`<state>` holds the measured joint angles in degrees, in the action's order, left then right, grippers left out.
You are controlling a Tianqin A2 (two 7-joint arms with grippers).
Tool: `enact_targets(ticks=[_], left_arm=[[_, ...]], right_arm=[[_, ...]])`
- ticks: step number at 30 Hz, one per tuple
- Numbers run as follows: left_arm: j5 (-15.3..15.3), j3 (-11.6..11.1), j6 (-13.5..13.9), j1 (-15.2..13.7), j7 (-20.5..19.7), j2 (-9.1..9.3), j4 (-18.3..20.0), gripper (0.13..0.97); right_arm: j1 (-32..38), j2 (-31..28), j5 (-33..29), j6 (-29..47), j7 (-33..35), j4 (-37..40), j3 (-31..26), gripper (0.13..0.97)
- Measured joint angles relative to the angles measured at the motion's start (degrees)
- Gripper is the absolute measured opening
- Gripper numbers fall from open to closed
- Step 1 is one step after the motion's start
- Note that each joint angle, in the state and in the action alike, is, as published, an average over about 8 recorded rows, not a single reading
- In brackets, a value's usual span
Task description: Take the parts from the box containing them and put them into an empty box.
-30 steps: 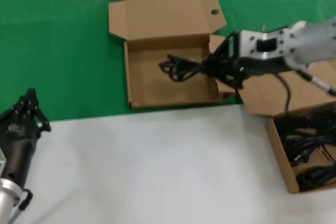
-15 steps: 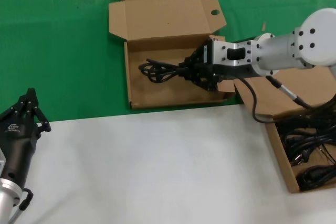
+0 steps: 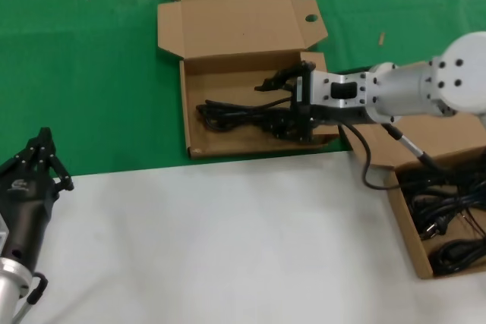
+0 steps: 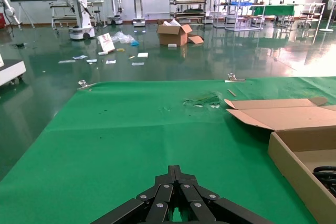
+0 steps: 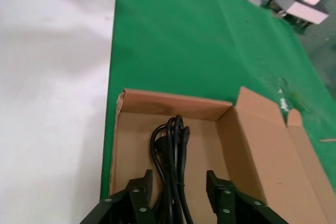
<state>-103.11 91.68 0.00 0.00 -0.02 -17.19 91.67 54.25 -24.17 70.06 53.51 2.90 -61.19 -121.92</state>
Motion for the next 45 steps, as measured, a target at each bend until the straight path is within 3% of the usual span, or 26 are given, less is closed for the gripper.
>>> enact_targets(ticks=[3, 10, 24, 33, 38, 41, 45], left_arm=[[0.0, 0.0, 0.0, 0.0, 0.0, 0.00, 0.0, 0.140], [0.0, 0.0, 0.0, 0.0, 0.0, 0.00, 0.0, 0.140], [0.0, 0.0, 0.0, 0.0, 0.0, 0.00, 0.0, 0.181], [0.0, 0.0, 0.0, 0.0, 0.0, 0.00, 0.0, 0.287], [0.0, 0.0, 0.0, 0.0, 0.0, 0.00, 0.0, 0.395], [0.0, 0.0, 0.0, 0.0, 0.0, 0.00, 0.0, 0.460], [0.0, 0.0, 0.0, 0.0, 0.0, 0.00, 0.0, 0.460]], right_arm=[[-2.3, -1.9, 1.1, -0.2, -2.3, -4.0, 1.2, 0.330], [-7.9, -6.0, 3.3, -0.4, -8.4, -12.7, 3.9, 0.476], [-12.5, -5.2, 6.0, -5.1, -8.5, -15.1, 6.5, 0.763], [-17.8, -3.7, 9.5, -11.3, -7.8, -17.0, 9.5, 0.890], [-20.9, -2.8, 11.5, -14.8, -7.4, -18.2, 11.2, 0.944], [-22.7, -2.3, 12.7, -16.9, -7.2, -18.8, 12.3, 0.944], [-25.1, -1.5, 14.2, -19.7, -6.8, -19.7, 13.7, 0.952]])
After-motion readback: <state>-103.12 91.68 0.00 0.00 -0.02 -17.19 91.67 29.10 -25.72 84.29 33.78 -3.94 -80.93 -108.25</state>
